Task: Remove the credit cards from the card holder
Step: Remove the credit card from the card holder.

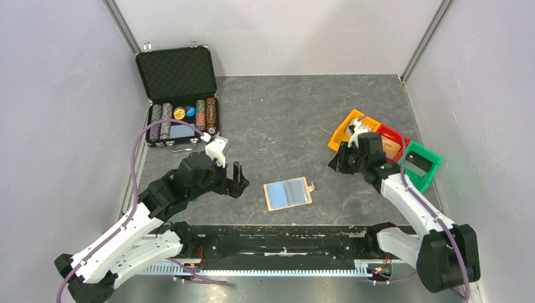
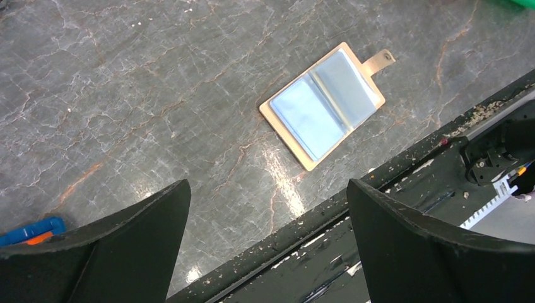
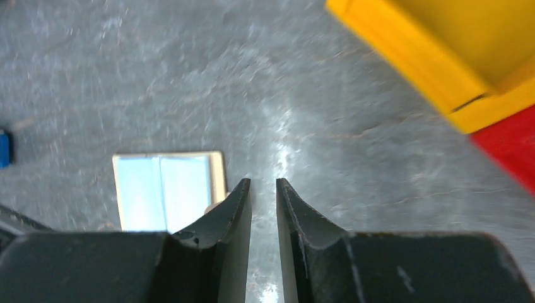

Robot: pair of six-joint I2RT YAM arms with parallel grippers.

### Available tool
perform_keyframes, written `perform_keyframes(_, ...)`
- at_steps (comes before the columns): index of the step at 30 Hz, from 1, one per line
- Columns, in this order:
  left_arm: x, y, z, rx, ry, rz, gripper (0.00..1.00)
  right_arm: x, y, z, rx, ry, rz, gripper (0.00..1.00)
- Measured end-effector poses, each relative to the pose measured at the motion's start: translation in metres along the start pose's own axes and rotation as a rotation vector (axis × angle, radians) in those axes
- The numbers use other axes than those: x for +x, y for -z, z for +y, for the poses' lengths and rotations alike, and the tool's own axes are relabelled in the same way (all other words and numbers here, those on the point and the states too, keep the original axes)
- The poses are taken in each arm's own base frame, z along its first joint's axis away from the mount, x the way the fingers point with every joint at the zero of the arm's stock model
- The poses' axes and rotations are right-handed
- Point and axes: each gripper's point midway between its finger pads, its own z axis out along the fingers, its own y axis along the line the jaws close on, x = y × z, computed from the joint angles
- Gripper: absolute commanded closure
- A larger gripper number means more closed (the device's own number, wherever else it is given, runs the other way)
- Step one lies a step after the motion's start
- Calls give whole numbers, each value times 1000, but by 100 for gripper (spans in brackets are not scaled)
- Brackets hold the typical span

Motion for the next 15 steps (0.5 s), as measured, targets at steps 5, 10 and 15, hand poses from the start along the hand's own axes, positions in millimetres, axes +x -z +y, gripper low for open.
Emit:
perform_keyframes(5, 6, -7, 3, -23, 5, 30, 0, 48, 1, 29, -92, 71, 26, 76)
perform_keyframes(10, 16, -16, 6, -43, 46, 64, 1, 79, 4, 55, -178, 141, 28, 74)
perform_keyframes(15, 38, -37, -4, 8, 124, 111, 13, 94, 4, 73, -249, 166, 26, 73)
